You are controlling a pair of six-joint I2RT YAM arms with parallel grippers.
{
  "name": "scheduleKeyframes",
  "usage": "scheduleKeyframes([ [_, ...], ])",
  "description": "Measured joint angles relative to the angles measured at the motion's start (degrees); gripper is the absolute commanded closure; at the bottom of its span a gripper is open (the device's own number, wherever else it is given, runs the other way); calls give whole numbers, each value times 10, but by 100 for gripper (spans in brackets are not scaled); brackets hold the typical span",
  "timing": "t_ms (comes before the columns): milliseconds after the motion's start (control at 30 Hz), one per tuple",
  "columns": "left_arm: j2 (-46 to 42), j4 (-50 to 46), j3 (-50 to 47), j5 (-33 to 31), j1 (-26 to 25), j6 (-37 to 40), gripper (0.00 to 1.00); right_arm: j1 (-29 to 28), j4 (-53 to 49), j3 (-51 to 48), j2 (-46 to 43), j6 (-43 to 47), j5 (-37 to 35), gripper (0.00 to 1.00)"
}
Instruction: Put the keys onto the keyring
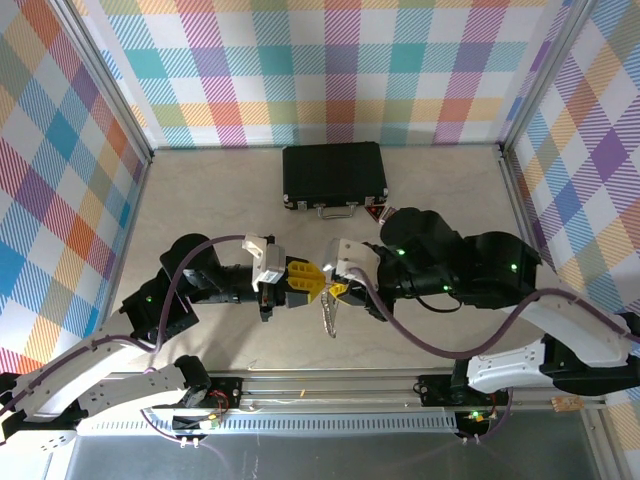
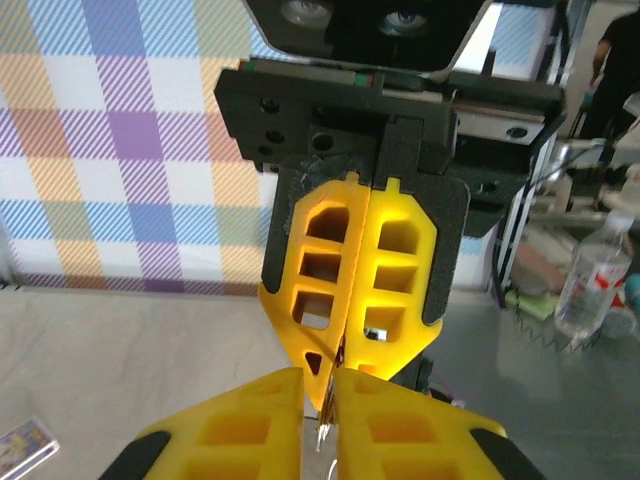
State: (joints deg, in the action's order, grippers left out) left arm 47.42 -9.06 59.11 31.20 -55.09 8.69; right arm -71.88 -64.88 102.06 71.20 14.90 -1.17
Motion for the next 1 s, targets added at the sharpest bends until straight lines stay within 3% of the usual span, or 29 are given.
scheduleKeyframes([
  [233, 5, -39, 3, -11, 0, 33, 96, -14, -56, 27, 29, 11, -12, 100],
  [433, 7, -42, 3, -6, 0, 33, 73, -17, -61, 30, 28, 11, -10, 100],
  [633, 4, -42, 3, 7, 0, 23, 67, -17, -65, 30, 27, 10, -11, 100],
  [1000, 0, -40, -5, 11, -7, 10, 65, -17, -68, 30, 21, 10, -19, 100],
])
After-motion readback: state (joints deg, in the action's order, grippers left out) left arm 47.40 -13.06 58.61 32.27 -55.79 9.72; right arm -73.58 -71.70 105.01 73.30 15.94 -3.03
